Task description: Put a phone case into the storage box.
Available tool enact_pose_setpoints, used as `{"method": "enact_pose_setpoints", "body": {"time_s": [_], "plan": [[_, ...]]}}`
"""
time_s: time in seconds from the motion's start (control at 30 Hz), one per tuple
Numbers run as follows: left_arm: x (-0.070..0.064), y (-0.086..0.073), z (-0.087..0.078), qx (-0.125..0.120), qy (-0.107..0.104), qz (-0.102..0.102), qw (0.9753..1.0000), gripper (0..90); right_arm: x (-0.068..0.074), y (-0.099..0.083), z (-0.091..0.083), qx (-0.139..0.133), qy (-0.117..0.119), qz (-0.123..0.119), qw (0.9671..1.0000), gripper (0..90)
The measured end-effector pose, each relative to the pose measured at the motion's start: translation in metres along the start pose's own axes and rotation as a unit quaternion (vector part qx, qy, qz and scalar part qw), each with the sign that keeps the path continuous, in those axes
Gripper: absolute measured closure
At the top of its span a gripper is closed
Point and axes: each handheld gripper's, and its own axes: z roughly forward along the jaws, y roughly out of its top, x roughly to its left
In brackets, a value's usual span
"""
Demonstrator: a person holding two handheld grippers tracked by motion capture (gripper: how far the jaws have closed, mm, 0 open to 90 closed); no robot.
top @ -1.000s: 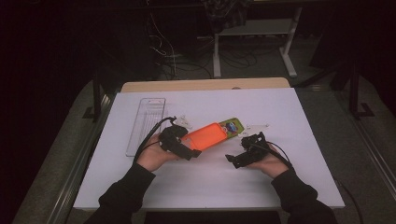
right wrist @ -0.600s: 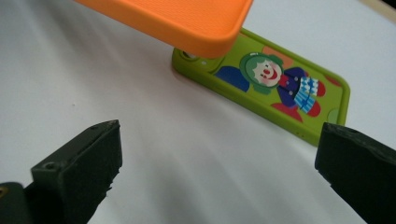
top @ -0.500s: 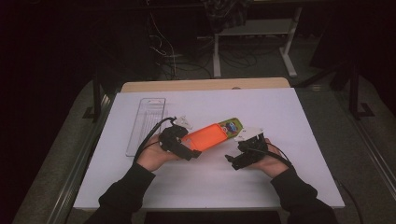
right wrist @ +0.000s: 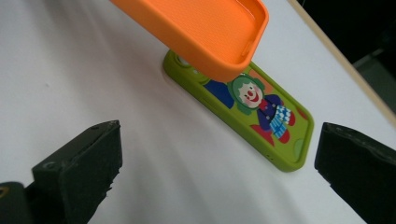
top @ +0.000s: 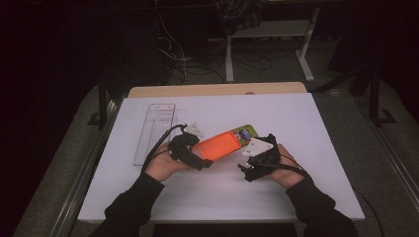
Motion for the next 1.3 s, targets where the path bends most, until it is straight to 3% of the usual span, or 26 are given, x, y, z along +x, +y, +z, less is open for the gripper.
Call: {"method": "enact_pose_setpoints", "body": {"time_s": [0.33,0.6,0.63,0.77,0.83,0.87,1.0,1.03,1.07,1.1,1.13,1.23,1.3], "plan": [[0.001,0.000,0.000,-0.002,0.001,0.005,1.0000,16.0,0.007,0.002,0.002,0.000,-0.042,-0.069,0.9967,0.0],[0.002,0.000,-0.001,-0.002,0.002,0.006,1.0000,16.0,0.011,0.002,0.002,-0.004,-0.069,-0.124,0.9899,0.0],[0.002,0.000,-0.001,-0.002,0.003,0.007,1.0000,16.0,0.010,0.002,0.001,-0.004,-0.071,-0.141,0.9874,0.0],[0.003,0.000,-0.002,-0.001,0.003,0.009,1.0000,16.1,0.013,0.003,0.001,-0.008,-0.080,-0.165,0.9830,0.0],[0.000,0.000,0.000,-0.017,0.002,-0.010,0.9998,16.0,0.017,0.003,0.002,-0.012,-0.091,-0.172,0.9809,0.0],[0.000,0.000,0.000,-0.017,0.001,-0.010,0.9998,16.1,0.018,0.004,0.002,-0.015,-0.094,-0.174,0.9801,0.0],[0.000,-0.001,0.001,-0.017,0.000,-0.018,0.9997,16.0,0.019,0.005,0.002,-0.017,-0.115,-0.215,0.9697,0.0],[-0.001,-0.001,0.001,-0.017,0.000,-0.020,0.9996,16.0,0.021,0.004,0.003,-0.019,-0.119,-0.215,0.9692,0.1],[0.000,-0.001,0.001,-0.017,0.000,-0.020,0.9997,16.1,0.021,0.004,0.003,-0.017,-0.122,-0.233,0.9647,0.1],[0.000,-0.001,0.000,-0.016,0.000,-0.018,0.9997,16.0,0.022,0.004,0.003,-0.019,-0.125,-0.235,0.9638,0.1],[0.001,-0.001,0.000,-0.010,0.001,-0.011,0.9999,16.0,0.022,0.005,0.004,-0.019,-0.131,-0.256,0.9576,0.1],[0.002,-0.001,-0.001,-0.002,0.002,-0.002,1.0000,16.0,0.025,0.006,0.005,-0.023,-0.140,-0.260,0.9552,0.1],[0.002,-0.001,-0.001,-0.002,0.002,-0.001,1.0000,16.0,0.028,0.006,0.006,-0.022,-0.148,-0.279,0.9485,0.1]]}}
